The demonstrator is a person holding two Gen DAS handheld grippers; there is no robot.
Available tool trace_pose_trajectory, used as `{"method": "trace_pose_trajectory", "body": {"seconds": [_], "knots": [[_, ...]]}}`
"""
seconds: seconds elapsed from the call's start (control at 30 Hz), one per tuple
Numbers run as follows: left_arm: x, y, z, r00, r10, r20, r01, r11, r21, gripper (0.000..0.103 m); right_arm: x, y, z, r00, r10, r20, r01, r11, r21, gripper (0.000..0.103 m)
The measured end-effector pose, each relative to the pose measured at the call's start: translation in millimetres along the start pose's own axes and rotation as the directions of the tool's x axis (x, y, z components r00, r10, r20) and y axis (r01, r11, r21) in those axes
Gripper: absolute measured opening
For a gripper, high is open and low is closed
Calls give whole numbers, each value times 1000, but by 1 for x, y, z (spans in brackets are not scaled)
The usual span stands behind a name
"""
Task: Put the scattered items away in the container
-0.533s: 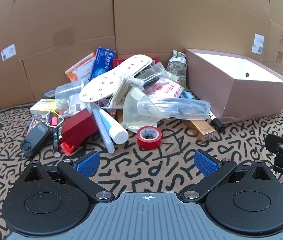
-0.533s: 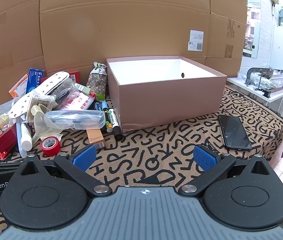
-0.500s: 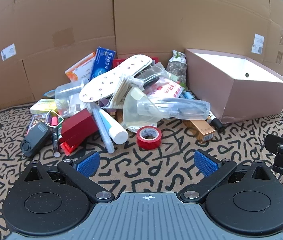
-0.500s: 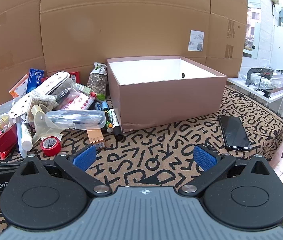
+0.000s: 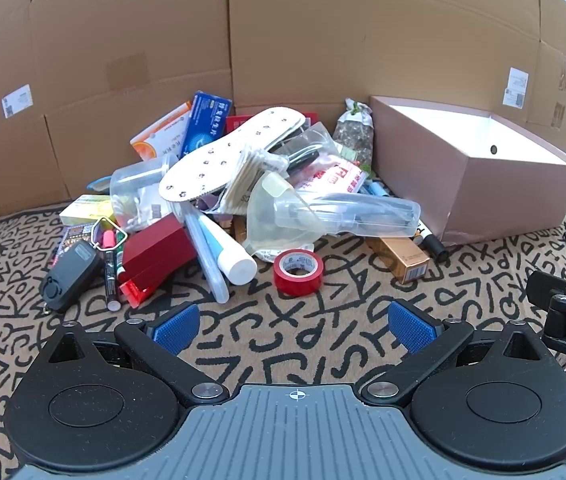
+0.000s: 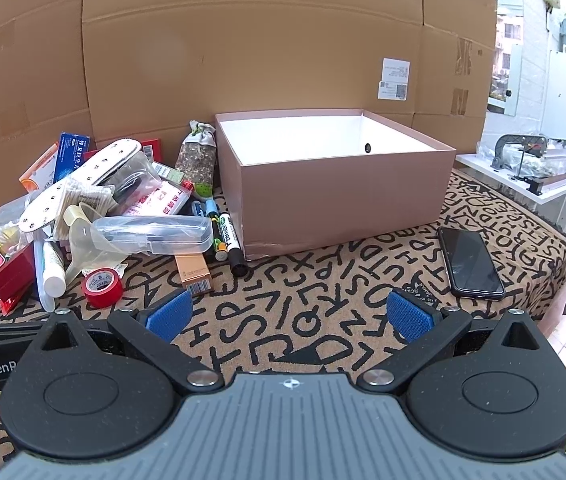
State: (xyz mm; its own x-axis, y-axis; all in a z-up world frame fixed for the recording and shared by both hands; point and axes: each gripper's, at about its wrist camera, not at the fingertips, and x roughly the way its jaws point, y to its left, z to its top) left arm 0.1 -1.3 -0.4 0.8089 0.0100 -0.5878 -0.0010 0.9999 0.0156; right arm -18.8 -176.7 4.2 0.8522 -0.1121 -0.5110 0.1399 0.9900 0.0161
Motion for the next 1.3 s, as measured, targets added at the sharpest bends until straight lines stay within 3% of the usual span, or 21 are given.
{"method": "trace_pose_trajectory", "body": {"seconds": [1.3], "knots": [[20,1,1,999,3,-54,-3,1000,-3,103,19,9,2,999,19,-45,-21,999,-37,103]]}}
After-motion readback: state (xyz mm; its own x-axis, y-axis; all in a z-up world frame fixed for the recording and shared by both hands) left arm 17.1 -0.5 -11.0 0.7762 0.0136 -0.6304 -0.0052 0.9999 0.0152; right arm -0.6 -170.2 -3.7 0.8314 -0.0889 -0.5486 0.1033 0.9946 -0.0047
